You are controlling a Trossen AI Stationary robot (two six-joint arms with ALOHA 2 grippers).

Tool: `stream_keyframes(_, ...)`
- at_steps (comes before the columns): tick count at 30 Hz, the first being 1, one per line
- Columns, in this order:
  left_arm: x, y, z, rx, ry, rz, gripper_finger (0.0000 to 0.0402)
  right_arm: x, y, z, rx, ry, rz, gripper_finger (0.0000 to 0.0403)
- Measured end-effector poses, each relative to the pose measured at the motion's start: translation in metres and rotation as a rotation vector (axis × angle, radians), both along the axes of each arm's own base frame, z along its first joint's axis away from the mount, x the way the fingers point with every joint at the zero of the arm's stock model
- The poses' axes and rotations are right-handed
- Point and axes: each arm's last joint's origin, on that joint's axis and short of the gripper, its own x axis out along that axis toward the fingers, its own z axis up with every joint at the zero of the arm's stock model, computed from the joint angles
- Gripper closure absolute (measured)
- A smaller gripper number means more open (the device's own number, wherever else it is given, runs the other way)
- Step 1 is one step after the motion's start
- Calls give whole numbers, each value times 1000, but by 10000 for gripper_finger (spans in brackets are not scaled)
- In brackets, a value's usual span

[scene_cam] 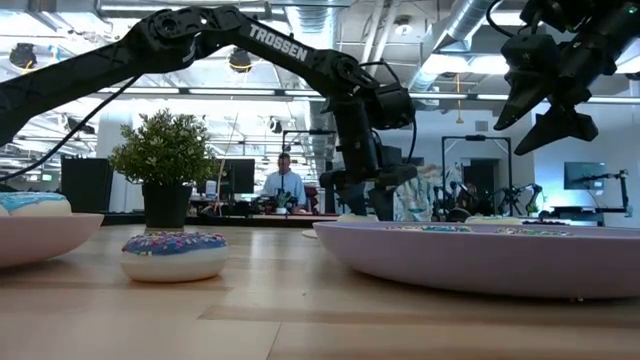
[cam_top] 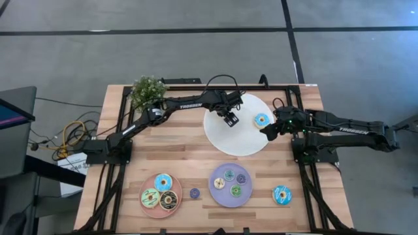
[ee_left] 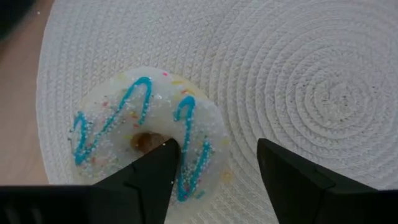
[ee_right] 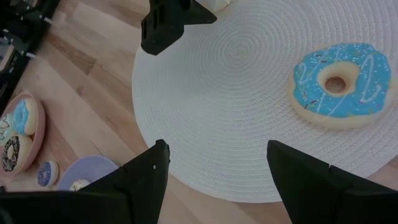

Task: Pick & Place donuts
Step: Put the big white donut on the pink plate

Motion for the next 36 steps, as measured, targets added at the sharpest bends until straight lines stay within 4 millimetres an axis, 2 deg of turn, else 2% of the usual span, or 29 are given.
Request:
stream_keyframes(13,-1,1,-1,42,16,20,266,0,0,0,-1,0,0,143)
stream_keyframes(23,-1,2,0,42,13,35,303,0,0,0,-1,0,1,143)
stream_keyframes(36,-3,-1,40,54,-40,97,308,0,0,0,-16,10,20,143)
